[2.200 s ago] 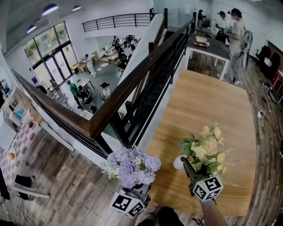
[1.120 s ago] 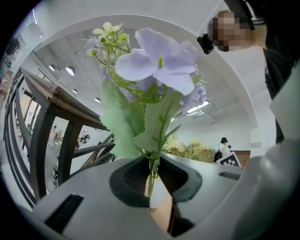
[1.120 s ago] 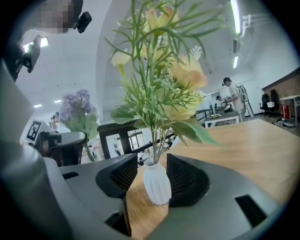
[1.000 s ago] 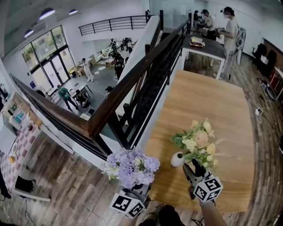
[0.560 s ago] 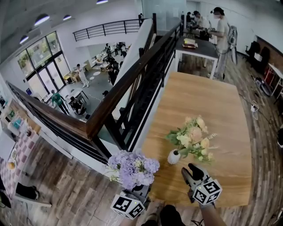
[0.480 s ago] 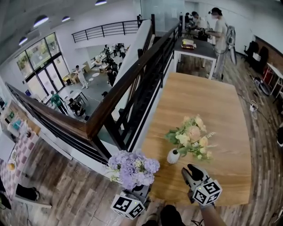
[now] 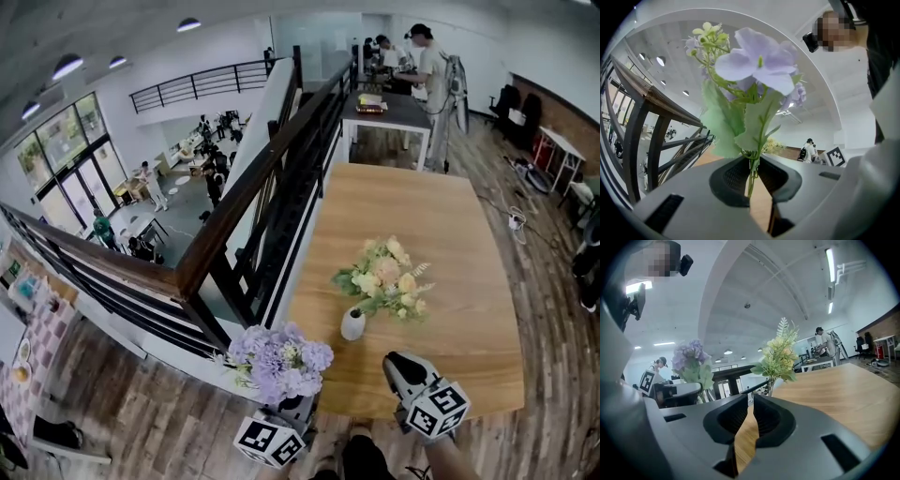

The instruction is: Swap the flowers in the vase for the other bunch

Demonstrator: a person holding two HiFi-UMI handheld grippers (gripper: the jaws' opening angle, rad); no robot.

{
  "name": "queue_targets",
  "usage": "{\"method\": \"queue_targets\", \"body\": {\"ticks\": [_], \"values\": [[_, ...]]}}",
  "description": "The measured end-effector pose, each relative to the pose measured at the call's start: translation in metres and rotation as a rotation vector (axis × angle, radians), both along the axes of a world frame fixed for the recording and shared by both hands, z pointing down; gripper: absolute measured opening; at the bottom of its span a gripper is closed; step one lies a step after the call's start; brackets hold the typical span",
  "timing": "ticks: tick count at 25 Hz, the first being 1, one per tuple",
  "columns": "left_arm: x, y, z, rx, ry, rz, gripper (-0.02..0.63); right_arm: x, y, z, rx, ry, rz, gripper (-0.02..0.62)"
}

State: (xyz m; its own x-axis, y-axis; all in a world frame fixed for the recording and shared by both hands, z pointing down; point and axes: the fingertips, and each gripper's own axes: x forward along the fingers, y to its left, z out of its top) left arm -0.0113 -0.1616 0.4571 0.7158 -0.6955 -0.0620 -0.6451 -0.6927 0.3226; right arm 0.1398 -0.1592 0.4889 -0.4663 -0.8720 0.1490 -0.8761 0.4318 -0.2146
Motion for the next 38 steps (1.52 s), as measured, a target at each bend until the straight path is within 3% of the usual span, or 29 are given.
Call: {"method": "queue_targets", "body": {"ticks": [14,38], "values": [[0.001,0.054,-0.009,0.031,-0.002,0.113,0.055,-0.015,0.075,-0.032,0.065,0.015,0.055,0.052],[-0.017,0.145,-0.015,0.032,0.014,0.090,0.055,-0.045,0.160,-0.054,0.107,0.021,-0.007,0.052]]}}
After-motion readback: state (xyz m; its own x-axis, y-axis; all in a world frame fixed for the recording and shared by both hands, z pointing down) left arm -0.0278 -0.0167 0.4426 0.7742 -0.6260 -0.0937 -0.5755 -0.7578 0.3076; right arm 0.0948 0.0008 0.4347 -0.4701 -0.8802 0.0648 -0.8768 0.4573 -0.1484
